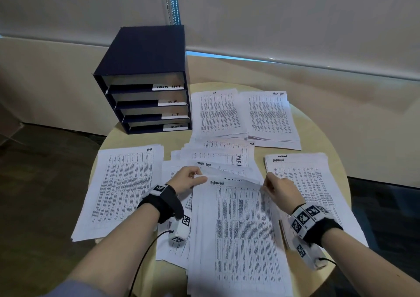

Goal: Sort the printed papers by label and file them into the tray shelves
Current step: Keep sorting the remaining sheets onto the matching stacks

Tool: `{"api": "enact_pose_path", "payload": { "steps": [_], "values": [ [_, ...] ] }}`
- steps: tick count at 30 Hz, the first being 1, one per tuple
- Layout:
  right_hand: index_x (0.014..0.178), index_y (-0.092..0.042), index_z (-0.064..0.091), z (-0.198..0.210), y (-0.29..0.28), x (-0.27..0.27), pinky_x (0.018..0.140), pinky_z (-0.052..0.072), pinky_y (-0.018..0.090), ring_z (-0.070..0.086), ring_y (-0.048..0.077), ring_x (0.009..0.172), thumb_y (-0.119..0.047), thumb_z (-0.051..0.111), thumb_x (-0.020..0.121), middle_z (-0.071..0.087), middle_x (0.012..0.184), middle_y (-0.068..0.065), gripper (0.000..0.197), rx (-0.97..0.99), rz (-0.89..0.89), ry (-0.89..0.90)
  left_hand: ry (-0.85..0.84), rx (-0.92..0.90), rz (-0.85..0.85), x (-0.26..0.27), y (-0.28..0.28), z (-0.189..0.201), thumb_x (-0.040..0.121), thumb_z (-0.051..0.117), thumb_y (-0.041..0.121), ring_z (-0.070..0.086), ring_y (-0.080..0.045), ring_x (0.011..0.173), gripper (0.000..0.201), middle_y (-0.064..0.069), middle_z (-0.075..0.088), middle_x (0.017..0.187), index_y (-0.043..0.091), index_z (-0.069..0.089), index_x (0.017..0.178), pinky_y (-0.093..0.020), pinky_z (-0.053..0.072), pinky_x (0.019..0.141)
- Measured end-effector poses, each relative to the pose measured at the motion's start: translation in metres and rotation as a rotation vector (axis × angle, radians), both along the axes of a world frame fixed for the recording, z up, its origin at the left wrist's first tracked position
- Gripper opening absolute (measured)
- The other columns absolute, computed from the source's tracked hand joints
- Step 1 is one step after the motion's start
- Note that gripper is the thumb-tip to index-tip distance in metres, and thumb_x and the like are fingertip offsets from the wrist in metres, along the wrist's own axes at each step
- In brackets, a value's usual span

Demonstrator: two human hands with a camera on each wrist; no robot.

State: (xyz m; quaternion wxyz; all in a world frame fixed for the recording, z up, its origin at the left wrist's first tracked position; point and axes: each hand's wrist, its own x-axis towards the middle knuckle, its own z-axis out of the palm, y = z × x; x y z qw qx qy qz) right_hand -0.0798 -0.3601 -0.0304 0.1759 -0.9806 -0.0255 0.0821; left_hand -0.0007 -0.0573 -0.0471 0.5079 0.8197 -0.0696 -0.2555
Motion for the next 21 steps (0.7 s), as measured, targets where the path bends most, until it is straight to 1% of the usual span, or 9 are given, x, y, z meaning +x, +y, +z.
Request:
{"api": "enact_pose_path", "payload": {
  "steps": [2, 3, 6, 9, 11, 13, 16, 19, 21],
  "values": [
    [0.086, -0.017, 0.043, 0.003, 0.001, -0.003, 0.047, 0.031, 0.012, 0.046, 0.006, 0.053, -0.031, 0.051, 0.094, 0.057, 0.071, -0.002, 0.018, -0.013, -0.022, -0.017, 0.017, -0.035, 0.011, -0.001, 0.001, -0.001, 0.089, 0.067, 0.022, 0.03, -0.006, 0.047, 0.028, 0.002, 0.03, 0.057, 0.013, 0.049, 0.07, -0.017, 0.026, 0.049],
    [0.086, -0.017, 0.043, 0.004, 0.002, -0.004, 0.046, 0.029, 0.012, 0.044, 0.004, 0.052, -0.032, 0.051, 0.094, 0.054, 0.07, -0.005, 0.018, -0.007, -0.031, -0.022, 0.035, -0.061, 0.025, -0.001, 0.001, -0.002, 0.09, 0.066, 0.022, 0.029, -0.006, 0.047, 0.028, 0.001, 0.029, 0.058, 0.013, 0.048, 0.07, -0.016, 0.025, 0.048],
    [0.083, -0.017, 0.044, 0.005, 0.003, -0.007, 0.046, 0.029, 0.013, 0.042, 0.001, 0.053, -0.031, 0.051, 0.094, 0.048, 0.067, -0.009, 0.019, 0.041, -0.066, -0.039, 0.092, -0.103, 0.062, -0.002, 0.002, -0.001, 0.092, 0.063, 0.023, 0.03, -0.008, 0.049, 0.03, -0.001, 0.029, 0.061, 0.014, 0.046, 0.069, -0.016, 0.026, 0.048],
    [0.078, -0.017, 0.043, 0.005, 0.004, -0.007, 0.046, 0.028, 0.014, 0.04, 0.003, 0.052, -0.034, 0.051, 0.094, 0.046, 0.064, -0.009, 0.024, 0.061, -0.099, -0.028, 0.119, -0.112, 0.08, -0.002, 0.002, 0.001, 0.093, 0.062, 0.024, 0.029, -0.009, 0.049, 0.031, 0.0, 0.03, 0.059, 0.015, 0.045, 0.068, -0.018, 0.025, 0.048],
    [0.071, -0.022, 0.038, 0.006, 0.004, -0.007, 0.045, 0.028, 0.013, 0.039, 0.003, 0.052, -0.033, 0.051, 0.094, 0.045, 0.063, -0.009, 0.028, 0.074, -0.107, -0.009, 0.122, -0.135, 0.1, -0.003, 0.002, 0.002, 0.093, 0.062, 0.025, 0.027, -0.01, 0.049, 0.032, 0.001, 0.028, 0.057, 0.016, 0.045, 0.067, -0.019, 0.024, 0.048],
    [0.067, -0.026, 0.033, 0.006, 0.004, -0.007, 0.046, 0.028, 0.013, 0.038, 0.003, 0.052, -0.033, 0.052, 0.094, 0.044, 0.063, -0.009, 0.033, 0.078, -0.112, -0.002, 0.105, -0.148, 0.118, -0.003, 0.0, 0.001, 0.093, 0.061, 0.023, 0.028, -0.009, 0.049, 0.032, 0.001, 0.028, 0.058, 0.015, 0.045, 0.066, -0.017, 0.025, 0.048],
    [0.07, -0.022, 0.038, 0.006, 0.003, -0.006, 0.047, 0.027, 0.013, 0.039, 0.003, 0.052, -0.033, 0.051, 0.094, 0.045, 0.063, -0.008, 0.029, 0.067, -0.091, -0.01, 0.118, -0.174, 0.14, -0.002, -0.002, 0.001, 0.094, 0.06, 0.021, 0.028, -0.009, 0.051, 0.034, 0.001, 0.027, 0.06, 0.016, 0.043, 0.065, -0.014, 0.024, 0.047],
    [0.079, -0.016, 0.042, 0.007, 0.005, -0.007, 0.048, 0.029, 0.012, 0.04, 0.002, 0.054, -0.033, 0.046, 0.096, 0.047, 0.07, -0.006, 0.024, -0.004, 0.019, -0.011, 0.197, -0.187, 0.195, 0.002, 0.001, -0.006, 0.094, 0.061, 0.021, 0.026, -0.012, 0.053, 0.038, 0.001, 0.025, 0.061, 0.018, 0.042, 0.061, -0.019, 0.023, 0.046],
    [0.081, -0.015, 0.04, 0.009, 0.006, -0.008, 0.047, 0.028, 0.012, 0.036, -0.001, 0.054, -0.029, 0.043, 0.098, 0.047, 0.074, -0.004, 0.022, -0.042, 0.073, -0.024, 0.218, -0.16, 0.194, 0.003, 0.002, -0.009, 0.092, 0.064, 0.023, 0.03, -0.014, 0.054, 0.038, 0.001, 0.029, 0.061, 0.02, 0.046, 0.058, -0.021, 0.027, 0.048]
  ]
}}
